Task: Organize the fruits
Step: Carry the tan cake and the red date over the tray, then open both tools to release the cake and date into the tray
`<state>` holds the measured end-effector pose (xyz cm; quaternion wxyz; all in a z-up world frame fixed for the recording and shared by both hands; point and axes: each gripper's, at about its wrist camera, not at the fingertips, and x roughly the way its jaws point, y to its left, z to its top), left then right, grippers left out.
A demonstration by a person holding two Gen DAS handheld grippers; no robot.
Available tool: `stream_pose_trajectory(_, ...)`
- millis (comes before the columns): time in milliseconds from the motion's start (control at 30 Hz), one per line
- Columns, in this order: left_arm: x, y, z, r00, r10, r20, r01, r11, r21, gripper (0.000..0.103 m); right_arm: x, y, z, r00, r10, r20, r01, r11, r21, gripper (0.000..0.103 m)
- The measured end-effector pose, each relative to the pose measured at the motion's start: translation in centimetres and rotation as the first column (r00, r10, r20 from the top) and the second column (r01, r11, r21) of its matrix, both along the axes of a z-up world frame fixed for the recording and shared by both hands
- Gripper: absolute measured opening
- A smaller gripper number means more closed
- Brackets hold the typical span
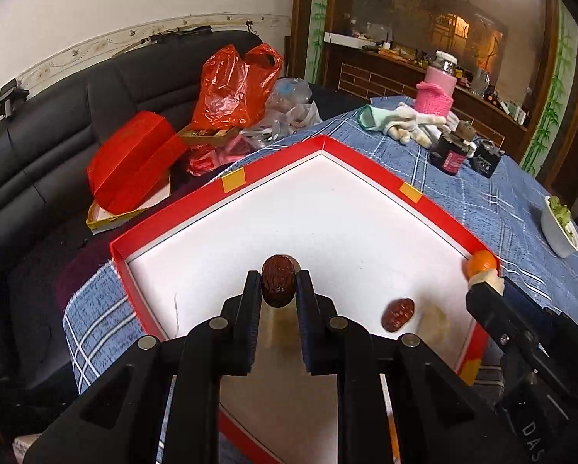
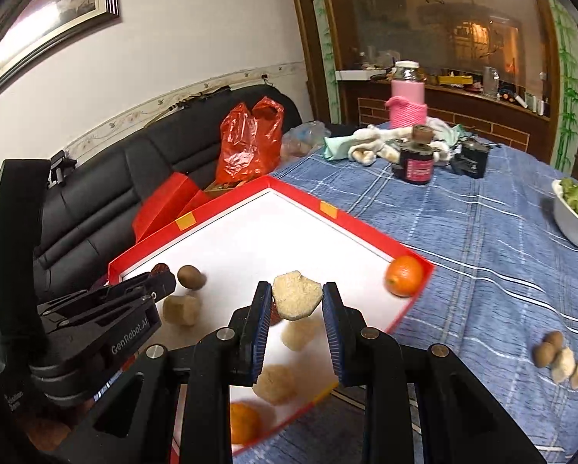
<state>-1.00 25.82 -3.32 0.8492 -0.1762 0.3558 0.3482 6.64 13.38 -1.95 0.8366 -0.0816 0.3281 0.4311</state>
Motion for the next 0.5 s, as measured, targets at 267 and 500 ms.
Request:
stream_pose_trajectory(267,0.4,0.5,-0.5,0.999,0.013,-0.041,-0.013,1.000,-0.005,0.016,0.5,1.8,-1.7,0.999,0.011,-0.038,-0.012,1.000,-0.028,0.026)
stream_pose_trajectory(500,0.5,0.4,-0.4,0.998,0.024,-0.056,-0.024,1.000,0.009,0.016,0.6,1.8,-1.8,0.999,0.012,-0.042,-0.014,0.999,-0.035,0.027)
